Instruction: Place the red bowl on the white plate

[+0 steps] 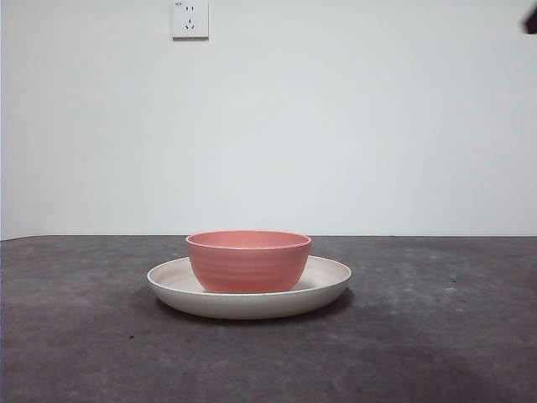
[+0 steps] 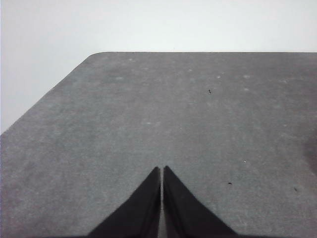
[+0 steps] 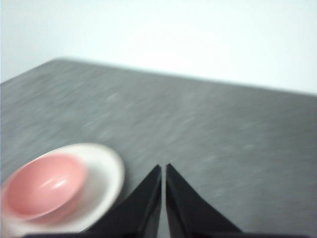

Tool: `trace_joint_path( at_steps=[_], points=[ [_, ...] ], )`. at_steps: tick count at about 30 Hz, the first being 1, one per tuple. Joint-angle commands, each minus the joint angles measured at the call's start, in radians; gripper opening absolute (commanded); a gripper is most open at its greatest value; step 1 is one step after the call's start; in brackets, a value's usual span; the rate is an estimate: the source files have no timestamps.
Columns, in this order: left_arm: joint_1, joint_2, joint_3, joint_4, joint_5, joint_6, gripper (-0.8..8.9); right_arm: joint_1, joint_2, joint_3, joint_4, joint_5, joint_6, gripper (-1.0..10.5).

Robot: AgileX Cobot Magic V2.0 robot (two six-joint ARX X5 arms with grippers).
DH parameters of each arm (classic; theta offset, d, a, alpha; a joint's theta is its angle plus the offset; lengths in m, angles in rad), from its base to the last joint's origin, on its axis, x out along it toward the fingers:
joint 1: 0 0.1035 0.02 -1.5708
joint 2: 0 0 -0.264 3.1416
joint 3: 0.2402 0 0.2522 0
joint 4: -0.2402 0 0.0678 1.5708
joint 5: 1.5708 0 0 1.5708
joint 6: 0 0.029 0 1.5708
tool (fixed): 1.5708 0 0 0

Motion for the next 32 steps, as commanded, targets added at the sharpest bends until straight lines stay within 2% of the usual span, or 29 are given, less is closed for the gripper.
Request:
trace_joint_path(
  at_steps=[1, 8, 19, 25, 32],
  points=[
    [0.002, -0.001, -0.02, -0.007, -0.002, -0.003, 0.09, -0.064, -0.086, -0.092, 0.069, 0.008, 0.0, 0.1],
    [0.002, -0.001, -0.02, -0.007, -0.002, -0.003, 0.09, -0.144, -0.274, -0.284, 0.098, 0.109, 0.005, 0.1],
    [0.002, -0.001, -0.02, -0.007, -0.002, -0.002, 0.09, -0.15, -0.433, -0.444, 0.105, 0.112, 0.017, 0.1],
    [0.002, -0.001, -0.02, -0.007, -0.002, -0.002, 0.09, -0.155, -0.469, -0.481, 0.103, 0.111, 0.06, 0.1],
    [0.002, -0.001, -0.02, -0.007, -0.002, -0.002, 0.09, -0.158, -0.469, -0.484, 0.003, 0.113, 0.065, 0.1]
  ],
)
